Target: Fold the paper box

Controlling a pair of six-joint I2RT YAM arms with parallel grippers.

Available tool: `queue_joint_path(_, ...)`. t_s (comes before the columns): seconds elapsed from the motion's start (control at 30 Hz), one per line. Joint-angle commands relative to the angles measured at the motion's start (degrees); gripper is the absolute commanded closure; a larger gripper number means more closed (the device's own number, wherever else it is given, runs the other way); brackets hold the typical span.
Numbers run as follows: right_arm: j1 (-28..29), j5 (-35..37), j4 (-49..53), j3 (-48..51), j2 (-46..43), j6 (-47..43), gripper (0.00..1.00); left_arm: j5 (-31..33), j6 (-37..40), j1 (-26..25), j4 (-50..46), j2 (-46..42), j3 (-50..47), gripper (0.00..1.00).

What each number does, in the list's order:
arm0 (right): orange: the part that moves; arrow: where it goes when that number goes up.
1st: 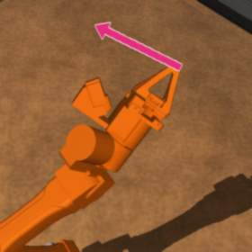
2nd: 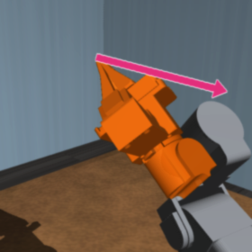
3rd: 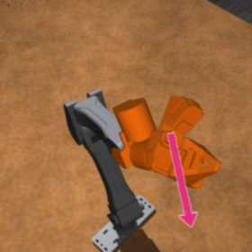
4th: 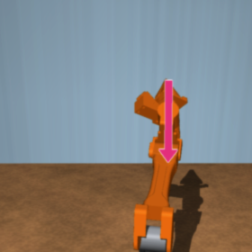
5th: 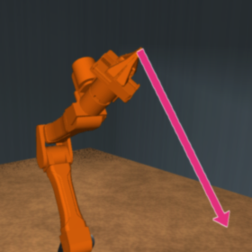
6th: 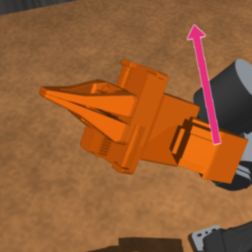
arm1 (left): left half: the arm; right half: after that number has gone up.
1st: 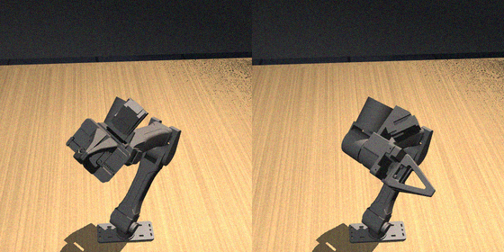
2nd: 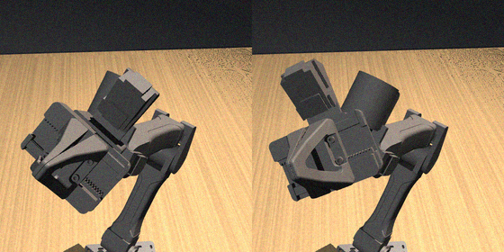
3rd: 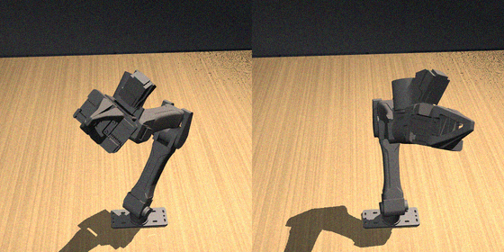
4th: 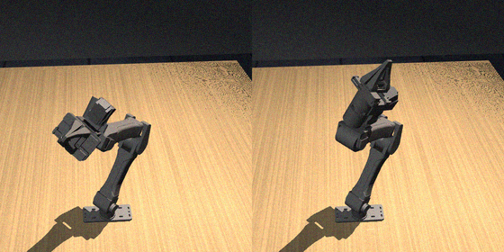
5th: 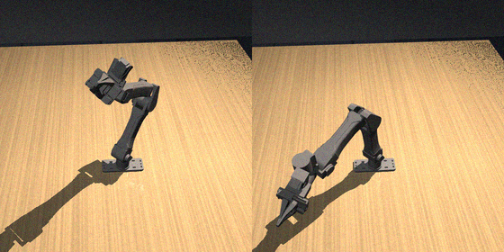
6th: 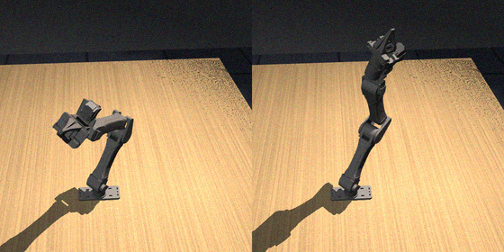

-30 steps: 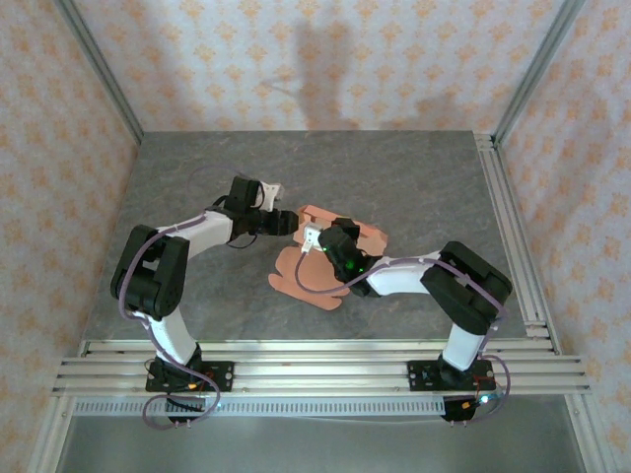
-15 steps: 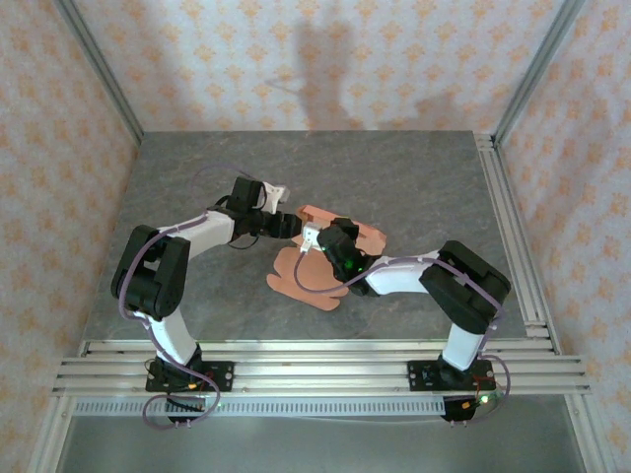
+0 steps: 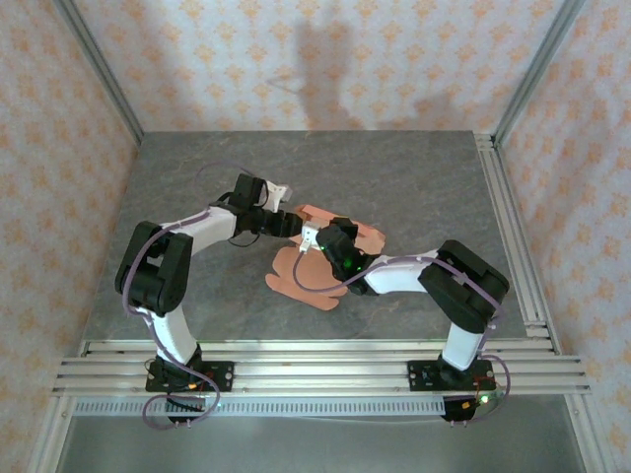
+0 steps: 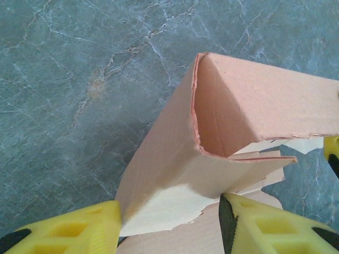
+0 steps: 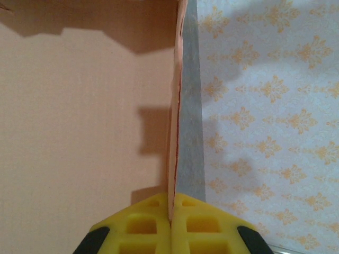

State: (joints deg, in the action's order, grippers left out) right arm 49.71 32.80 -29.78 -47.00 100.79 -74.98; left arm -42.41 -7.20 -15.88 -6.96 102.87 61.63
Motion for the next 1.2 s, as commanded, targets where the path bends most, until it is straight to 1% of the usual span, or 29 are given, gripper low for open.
queue_joint_path(0.0,0.21,-0.65,1.91,-1.95,1.07,1.24,1.0,-2.42,1.56,-0.62,-1.32,1.97,2.55,0.52)
queue_joint_path(0.3,0.11,-0.79,2.18,-2.3,1.6,1.5,1.0,-4.42,3.42,-1.08,-2.14,0.61,2.01,0.51)
queue_joint_path(0.43,-0.13,-0.9,2.2,-2.35,1.33,1.75,1.0,-2.97,4.22,-1.08,-3.54,0.49,2.27,0.51)
queue_joint_path(0.6,-0.18,0.38,-4.37,-1.19,1.95,-3.24,1.0,-2.06,3.54,-0.74,-3.05,-0.12,1.94,0.5)
queue_joint_path(0.77,-0.18,0.37,-4.52,-0.81,2.31,-4.05,1.0,-1.74,4.37,-0.14,-4.08,-1.05,1.52,0.5)
queue_joint_path(0.9,-0.17,2.56,-6.15,-1.89,2.07,-4.63,1.0,-1.57,4.21,0.69,-3.83,-2.12,0.58,0.5)
queue_joint_path(0.97,-0.06,2.29,-9.14,-0.98,2.03,-6.65,1.0,-1.92,4.05,1.06,-3.59,-2.23,0.52,0.5)
queue_joint_path(1.07,-0.15,3.21,-18.83,0.93,4.79,-12.45,1.0,-2.14,4.1,1.2,-3.46,-1.91,0.48,0.49)
queue_joint_path(1.17,-0.06,3.71,-20.2,0.95,5.83,-12.63,1.0,-1.97,4.29,1.19,-3.62,-1.45,0.49,0.5)
